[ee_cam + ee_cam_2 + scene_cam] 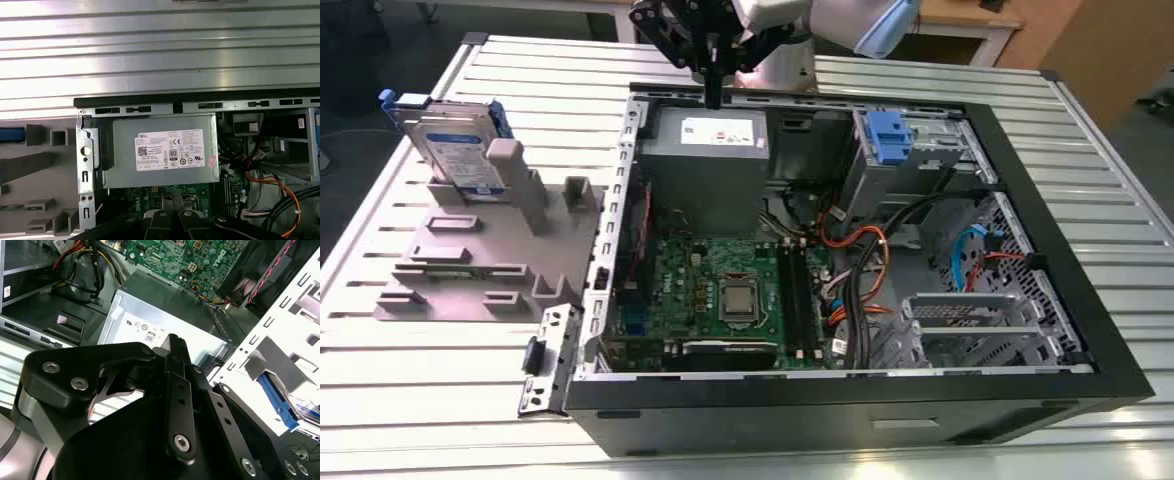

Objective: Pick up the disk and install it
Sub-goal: 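Reach for the disk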

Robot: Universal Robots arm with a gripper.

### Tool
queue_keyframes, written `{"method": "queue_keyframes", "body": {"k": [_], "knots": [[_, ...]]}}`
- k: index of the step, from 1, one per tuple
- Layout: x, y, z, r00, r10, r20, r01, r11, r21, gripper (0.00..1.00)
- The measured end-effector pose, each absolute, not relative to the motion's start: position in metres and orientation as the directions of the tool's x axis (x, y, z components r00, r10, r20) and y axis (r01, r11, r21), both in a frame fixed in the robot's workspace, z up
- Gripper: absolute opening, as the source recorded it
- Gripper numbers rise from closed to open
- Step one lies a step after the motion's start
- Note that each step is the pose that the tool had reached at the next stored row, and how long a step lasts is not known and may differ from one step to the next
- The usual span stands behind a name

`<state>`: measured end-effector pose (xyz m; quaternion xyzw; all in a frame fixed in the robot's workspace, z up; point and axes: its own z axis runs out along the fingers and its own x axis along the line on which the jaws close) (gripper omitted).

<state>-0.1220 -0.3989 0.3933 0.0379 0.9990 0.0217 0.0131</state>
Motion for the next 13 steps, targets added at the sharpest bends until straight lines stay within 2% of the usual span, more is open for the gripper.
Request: {"method": "queue_keyframes", "body": {"k": [13], "knots": [[-0.1271,-0.3989,0.3933,-0.997,0.076,-0.024,0.075,0.996,0.044,0.11]]}}
